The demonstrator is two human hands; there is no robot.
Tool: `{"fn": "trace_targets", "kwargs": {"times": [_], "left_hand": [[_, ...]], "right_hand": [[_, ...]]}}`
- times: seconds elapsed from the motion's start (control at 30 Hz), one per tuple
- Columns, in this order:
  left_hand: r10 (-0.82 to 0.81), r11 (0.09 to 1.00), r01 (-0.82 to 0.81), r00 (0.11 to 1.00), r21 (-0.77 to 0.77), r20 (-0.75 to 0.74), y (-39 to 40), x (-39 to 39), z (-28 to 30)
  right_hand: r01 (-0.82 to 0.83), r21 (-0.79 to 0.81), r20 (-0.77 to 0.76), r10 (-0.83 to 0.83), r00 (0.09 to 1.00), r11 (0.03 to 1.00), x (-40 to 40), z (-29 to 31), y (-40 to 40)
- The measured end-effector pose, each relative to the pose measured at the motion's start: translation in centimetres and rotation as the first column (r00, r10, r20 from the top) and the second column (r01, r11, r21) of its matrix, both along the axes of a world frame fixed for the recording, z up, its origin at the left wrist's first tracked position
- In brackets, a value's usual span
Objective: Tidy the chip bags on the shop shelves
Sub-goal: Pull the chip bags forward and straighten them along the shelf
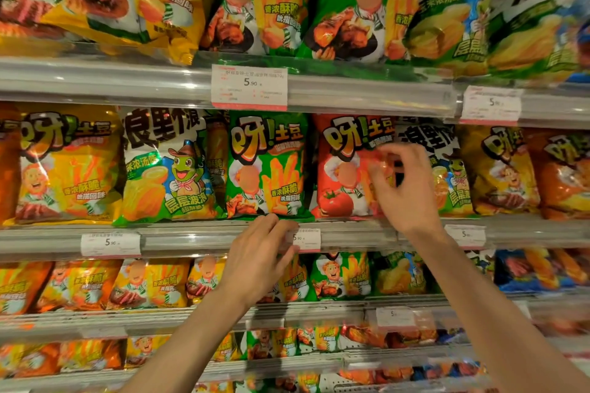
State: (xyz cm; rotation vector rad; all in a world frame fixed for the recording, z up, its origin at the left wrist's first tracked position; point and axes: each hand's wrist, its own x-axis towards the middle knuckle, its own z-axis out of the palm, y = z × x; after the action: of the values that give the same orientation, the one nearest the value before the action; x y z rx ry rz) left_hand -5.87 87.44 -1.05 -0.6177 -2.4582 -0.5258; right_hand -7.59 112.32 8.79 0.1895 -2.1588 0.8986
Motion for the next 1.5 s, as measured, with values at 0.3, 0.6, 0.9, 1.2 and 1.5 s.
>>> {"fn": "trace_targets", "kwargs": {"times": [0.3, 0.6, 0.9, 1.2, 1.5], "left_hand": [[0.024, 0.998, -0.025, 0.999, 0.053, 0.023, 0.3, -0.5, 0.0], [0.022, 0.999, -0.023, 0.999, 0.044, 0.029, 0.3, -0.3, 0.2], [0.021, 0.999, -0.023, 0.999, 0.043, 0.026, 0.3, -0.4, 0.2], [0.005, 0.998, -0.007, 1.0, 0.057, 0.028, 0.3, -0.3, 0.2], [-0.045, 0.993, 0.042, 0.999, 0.107, 0.024, -0.1, 0.2, -0.8]], "right_hand": [[-0.042, -0.446, 0.403, 0.243, 0.883, 0.894, -2.6, -1.6, 1.8], [0.051, -0.591, 0.357, 0.204, 0.912, 0.805, -3.5, -0.9, 0.1], [0.065, -0.638, 0.301, 0.171, 0.938, 0.767, -4.0, -1.1, -0.9], [0.075, -0.634, 0.318, 0.172, 0.932, 0.769, -3.8, -0.9, -1.0], [-0.004, -0.316, 0.25, 0.087, 0.964, 0.949, 1.8, -5.6, -1.6]]}}
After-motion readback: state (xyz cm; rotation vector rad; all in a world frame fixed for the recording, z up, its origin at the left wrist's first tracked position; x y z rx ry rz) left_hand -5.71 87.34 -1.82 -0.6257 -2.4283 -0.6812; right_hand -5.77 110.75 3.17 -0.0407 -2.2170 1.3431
